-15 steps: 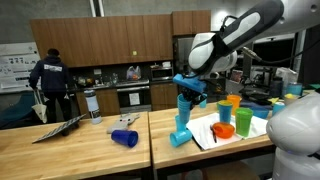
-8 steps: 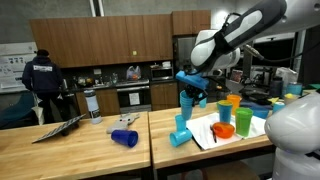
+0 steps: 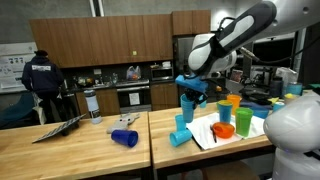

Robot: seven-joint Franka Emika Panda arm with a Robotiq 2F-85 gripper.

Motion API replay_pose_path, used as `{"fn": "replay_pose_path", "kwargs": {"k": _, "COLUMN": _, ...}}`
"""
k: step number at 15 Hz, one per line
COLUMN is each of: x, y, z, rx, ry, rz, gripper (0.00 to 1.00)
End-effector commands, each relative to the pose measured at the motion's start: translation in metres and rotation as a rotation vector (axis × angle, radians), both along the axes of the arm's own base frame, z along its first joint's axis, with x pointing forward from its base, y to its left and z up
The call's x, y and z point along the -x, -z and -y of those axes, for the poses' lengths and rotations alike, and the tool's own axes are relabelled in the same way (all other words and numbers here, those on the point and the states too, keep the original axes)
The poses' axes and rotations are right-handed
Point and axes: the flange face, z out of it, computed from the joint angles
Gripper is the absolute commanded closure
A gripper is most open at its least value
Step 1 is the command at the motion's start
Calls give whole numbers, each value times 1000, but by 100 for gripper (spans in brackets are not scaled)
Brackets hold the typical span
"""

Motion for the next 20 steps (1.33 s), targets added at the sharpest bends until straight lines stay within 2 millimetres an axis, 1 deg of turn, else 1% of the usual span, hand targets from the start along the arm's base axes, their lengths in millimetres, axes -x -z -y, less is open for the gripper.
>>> {"fn": "replay_pose_path", "kwargs": {"k": 1, "x": -1, "y": 0, "z": -1, "rx": 5, "ry": -2, "rz": -3, "gripper": 90}}
{"fn": "replay_pose_path", "kwargs": {"k": 5, "x": -1, "y": 0, "z": -2, "rx": 8, "ry": -2, "rz": -6, "gripper": 90}}
{"fn": "replay_pose_path", "kwargs": {"k": 6, "x": -2, "y": 0, "z": -2, "rx": 8, "ry": -3, "rz": -7, "gripper": 97}}
{"fn": "replay_pose_path", "kwargs": {"k": 7, "x": -7, "y": -1, "z": -4, "rx": 16, "ry": -1, "rz": 8, "gripper": 97}}
{"fn": "replay_pose_path", "kwargs": {"k": 10, "x": -16, "y": -7, "z": 0, "rx": 10, "ry": -4, "rz": -8, "gripper": 97}}
{"fn": "replay_pose_path", "kwargs": {"k": 13, "x": -19, "y": -15, "z": -8, "rx": -40, "ry": -45, "rz": -57, "gripper": 97}}
{"fn": "replay_pose_path", "kwargs": {"k": 17, "x": -26, "y": -22, "z": -11, "rx": -78, "ry": -65, "rz": -141, "gripper": 97}}
{"fn": "replay_pose_path", "kwargs": {"k": 20, "x": -38, "y": -27, "z": -3, "rx": -117, "ry": -55, "rz": -175, "gripper": 97}}
